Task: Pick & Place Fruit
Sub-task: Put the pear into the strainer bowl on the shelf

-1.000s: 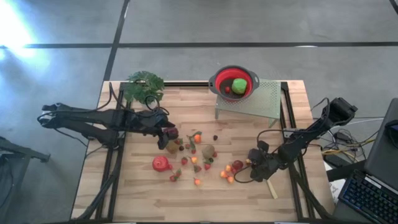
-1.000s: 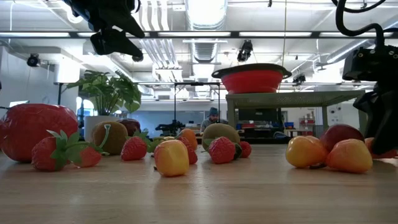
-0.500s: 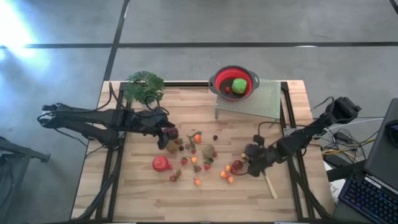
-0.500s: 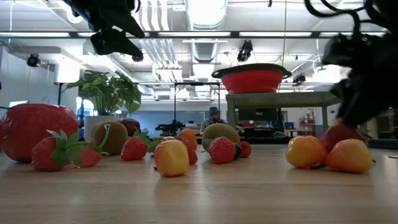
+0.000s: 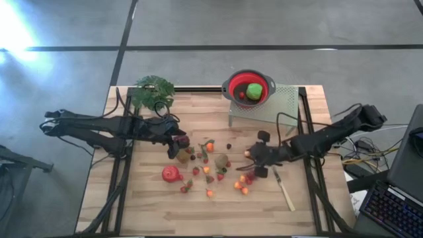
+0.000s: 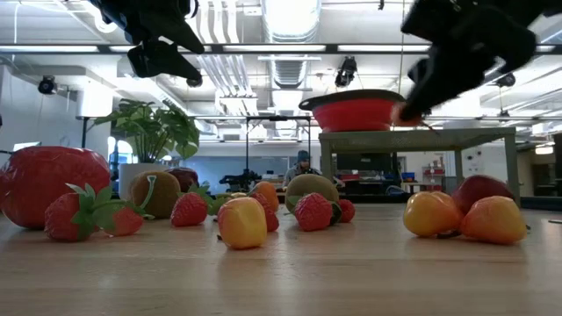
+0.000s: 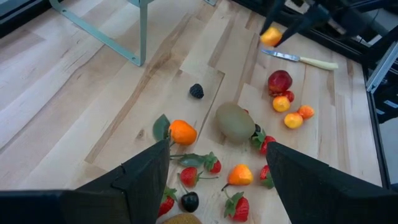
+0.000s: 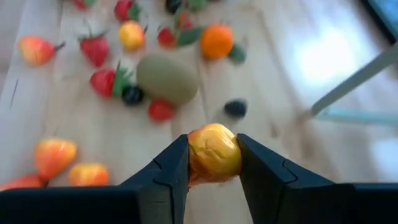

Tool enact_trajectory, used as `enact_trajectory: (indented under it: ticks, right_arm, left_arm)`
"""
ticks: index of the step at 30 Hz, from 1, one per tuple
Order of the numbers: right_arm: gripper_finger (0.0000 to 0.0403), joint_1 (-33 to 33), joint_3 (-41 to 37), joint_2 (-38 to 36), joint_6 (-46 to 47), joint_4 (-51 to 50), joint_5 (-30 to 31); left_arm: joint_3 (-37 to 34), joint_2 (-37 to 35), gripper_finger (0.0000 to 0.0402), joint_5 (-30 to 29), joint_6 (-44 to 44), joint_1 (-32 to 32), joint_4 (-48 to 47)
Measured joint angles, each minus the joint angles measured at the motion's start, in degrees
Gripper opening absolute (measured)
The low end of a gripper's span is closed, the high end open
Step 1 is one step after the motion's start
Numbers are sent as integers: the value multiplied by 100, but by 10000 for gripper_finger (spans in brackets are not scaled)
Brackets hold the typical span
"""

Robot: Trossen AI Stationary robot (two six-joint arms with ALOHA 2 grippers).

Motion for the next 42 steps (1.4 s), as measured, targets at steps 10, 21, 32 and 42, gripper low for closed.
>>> enact_trajectory:
  ticks: [10,21,32,42]
  right_arm:
    - [108,-942,654,0,-1071,-39,2]
    - [113,-1824,1598,0,-1916,-244,-50]
    - [116,-2444,2750,0,-2590,-801,-68]
    - [110,-3656,3043,25,-2665,-872,-1169]
  left_arm:
    - [0,0,273,0,0,2,2]
    - [0,0,273,2,0,1,1]
    - [0,0,273,0,0,2,2]
    - [0,1,273,1,0,1,2]
